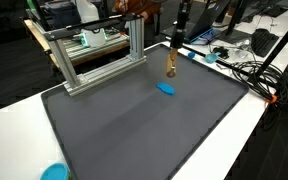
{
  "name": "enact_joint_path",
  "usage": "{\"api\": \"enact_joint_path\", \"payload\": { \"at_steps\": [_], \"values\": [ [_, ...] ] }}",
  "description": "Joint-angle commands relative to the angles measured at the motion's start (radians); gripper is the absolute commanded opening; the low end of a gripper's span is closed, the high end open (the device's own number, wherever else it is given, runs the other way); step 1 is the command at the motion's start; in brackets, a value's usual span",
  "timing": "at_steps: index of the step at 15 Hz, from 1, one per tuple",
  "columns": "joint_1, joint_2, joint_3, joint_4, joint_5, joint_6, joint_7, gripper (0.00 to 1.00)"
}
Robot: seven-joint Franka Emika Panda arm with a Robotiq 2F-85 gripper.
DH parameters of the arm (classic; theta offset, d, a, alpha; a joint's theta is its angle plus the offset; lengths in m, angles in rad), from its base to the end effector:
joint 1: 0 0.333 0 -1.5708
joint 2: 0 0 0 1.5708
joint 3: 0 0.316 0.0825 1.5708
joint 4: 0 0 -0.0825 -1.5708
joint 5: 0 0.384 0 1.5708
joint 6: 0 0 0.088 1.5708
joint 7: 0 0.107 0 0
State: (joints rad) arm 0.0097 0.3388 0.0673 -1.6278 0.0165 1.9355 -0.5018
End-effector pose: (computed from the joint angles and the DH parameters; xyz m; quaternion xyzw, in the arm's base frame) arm 0.6518 0.0469 0.4225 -0.9595 -0.2807 0.0109 0.0216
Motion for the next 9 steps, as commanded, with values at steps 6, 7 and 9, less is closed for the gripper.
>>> {"api": "enact_joint_path", "payload": {
  "at_steps": [6, 7, 9],
  "values": [
    [-0.087, -0.080, 0.029, -0.074, 0.040, 0.006, -0.544, 0.22],
    [-0.093, -0.079, 0.029, -0.071, 0.044, 0.005, -0.606, 0.22],
    [-0.098, -0.073, 0.031, -0.065, 0.051, -0.004, -0.719, 0.22]
  ]
}}
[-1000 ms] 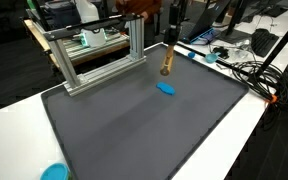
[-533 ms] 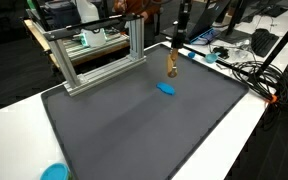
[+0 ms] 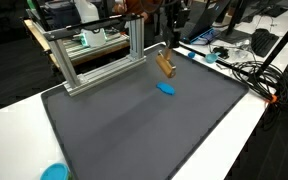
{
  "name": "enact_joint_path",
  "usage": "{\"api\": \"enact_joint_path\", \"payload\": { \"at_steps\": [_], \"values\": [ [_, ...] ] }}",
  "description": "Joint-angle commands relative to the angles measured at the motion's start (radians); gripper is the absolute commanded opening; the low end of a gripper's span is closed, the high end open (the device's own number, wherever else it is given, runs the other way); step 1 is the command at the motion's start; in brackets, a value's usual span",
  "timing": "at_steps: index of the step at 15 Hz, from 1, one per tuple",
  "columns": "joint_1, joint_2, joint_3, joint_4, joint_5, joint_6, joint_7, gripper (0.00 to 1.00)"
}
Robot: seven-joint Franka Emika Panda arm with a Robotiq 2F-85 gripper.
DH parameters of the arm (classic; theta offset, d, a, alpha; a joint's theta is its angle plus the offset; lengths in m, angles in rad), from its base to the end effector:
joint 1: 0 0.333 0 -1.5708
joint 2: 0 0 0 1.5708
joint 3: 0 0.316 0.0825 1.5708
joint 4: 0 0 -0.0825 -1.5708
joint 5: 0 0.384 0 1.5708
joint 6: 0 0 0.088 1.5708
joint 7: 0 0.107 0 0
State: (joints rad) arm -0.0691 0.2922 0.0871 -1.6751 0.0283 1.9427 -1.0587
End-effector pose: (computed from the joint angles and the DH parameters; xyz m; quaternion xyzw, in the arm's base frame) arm 0.6413 0.0086 0.4312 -0.8618 -0.5065 -0.0025 0.0281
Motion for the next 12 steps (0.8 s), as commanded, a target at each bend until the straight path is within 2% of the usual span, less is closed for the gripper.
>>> {"api": "enact_joint_path", "payload": {
  "at_steps": [1, 2, 3, 6, 7, 12],
  "values": [
    [-0.021, -0.024, 0.013, -0.016, 0.048, -0.016, -0.219, 0.22],
    [-0.023, -0.012, 0.017, 0.002, 0.073, -0.040, -0.270, 0.22],
    [0.002, 0.001, -0.009, 0.002, 0.026, -0.010, -0.171, 0.47],
    [0.002, 0.003, -0.005, 0.002, 0.046, -0.022, -0.232, 0.47],
    [0.002, 0.003, -0.004, 0.002, 0.047, -0.022, -0.237, 0.22],
    [0.003, 0.025, 0.018, -0.068, 0.059, 0.155, -0.372, 0.22]
  ]
}}
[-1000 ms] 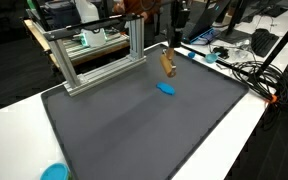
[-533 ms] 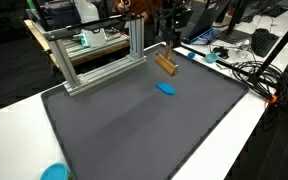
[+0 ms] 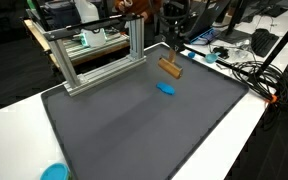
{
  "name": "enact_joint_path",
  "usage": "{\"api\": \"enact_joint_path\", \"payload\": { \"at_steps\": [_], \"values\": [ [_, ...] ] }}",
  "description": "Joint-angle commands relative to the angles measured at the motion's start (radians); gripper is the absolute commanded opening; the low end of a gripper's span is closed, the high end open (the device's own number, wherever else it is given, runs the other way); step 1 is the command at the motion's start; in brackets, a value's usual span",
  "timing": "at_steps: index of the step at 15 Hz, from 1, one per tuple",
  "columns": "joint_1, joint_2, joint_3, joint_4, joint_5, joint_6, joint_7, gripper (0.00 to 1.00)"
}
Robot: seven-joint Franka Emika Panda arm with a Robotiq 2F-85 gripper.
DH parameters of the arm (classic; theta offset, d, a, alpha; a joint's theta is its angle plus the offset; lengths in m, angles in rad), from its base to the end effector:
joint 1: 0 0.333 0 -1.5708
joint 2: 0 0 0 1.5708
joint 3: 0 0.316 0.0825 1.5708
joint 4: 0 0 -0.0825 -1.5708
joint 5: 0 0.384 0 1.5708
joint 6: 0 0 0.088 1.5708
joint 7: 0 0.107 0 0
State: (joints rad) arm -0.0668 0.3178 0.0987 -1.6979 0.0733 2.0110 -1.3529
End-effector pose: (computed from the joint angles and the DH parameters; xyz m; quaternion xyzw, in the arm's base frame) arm 0.6464 0.0194 0.4104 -0.7802 -0.6236 -0.0284 0.0394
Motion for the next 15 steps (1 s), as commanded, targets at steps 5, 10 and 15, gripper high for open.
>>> {"api": "enact_joint_path", "payload": {
  "at_steps": [5, 10, 15],
  "values": [
    [0.003, 0.034, 0.004, -0.101, -0.015, 0.180, -0.118, 0.22],
    [-0.005, 0.036, 0.004, -0.157, -0.016, 0.279, -0.151, 0.22],
    [-0.017, 0.011, -0.008, -0.205, -0.032, 0.281, -0.190, 0.22]
  ]
}}
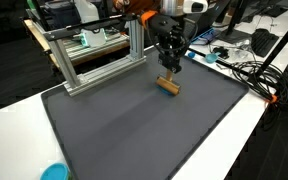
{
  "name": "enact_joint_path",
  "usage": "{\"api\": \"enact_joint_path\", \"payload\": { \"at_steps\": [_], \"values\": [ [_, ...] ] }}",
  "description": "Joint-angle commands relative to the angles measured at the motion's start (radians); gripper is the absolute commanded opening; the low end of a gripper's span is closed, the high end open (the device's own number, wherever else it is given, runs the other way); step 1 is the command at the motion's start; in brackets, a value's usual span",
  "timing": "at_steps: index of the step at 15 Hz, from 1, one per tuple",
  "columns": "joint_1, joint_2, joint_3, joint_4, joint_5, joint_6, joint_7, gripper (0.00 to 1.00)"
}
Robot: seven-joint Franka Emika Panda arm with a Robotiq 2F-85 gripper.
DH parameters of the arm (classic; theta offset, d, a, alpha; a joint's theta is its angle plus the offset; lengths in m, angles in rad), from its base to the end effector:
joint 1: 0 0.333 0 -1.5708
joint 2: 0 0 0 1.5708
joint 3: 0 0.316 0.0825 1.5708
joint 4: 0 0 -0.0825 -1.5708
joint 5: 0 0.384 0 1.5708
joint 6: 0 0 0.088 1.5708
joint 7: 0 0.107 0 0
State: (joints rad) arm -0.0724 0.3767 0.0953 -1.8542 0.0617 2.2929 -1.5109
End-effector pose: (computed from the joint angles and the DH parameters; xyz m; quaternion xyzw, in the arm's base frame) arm 0.6413 0.0120 0.3259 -0.7352 -0.6758 -0.0511 0.0089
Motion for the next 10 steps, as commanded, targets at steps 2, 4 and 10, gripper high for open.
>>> {"api": "enact_joint_path", "payload": {
  "at_steps": [2, 4, 10],
  "values": [
    [-0.014, -0.067, -0.003, -0.056, -0.015, -0.027, -0.048, 0.22],
    [-0.010, -0.083, -0.001, -0.057, -0.008, -0.048, -0.053, 0.22],
    [0.011, -0.091, -0.005, -0.050, -0.013, -0.066, -0.028, 0.22]
  ]
}}
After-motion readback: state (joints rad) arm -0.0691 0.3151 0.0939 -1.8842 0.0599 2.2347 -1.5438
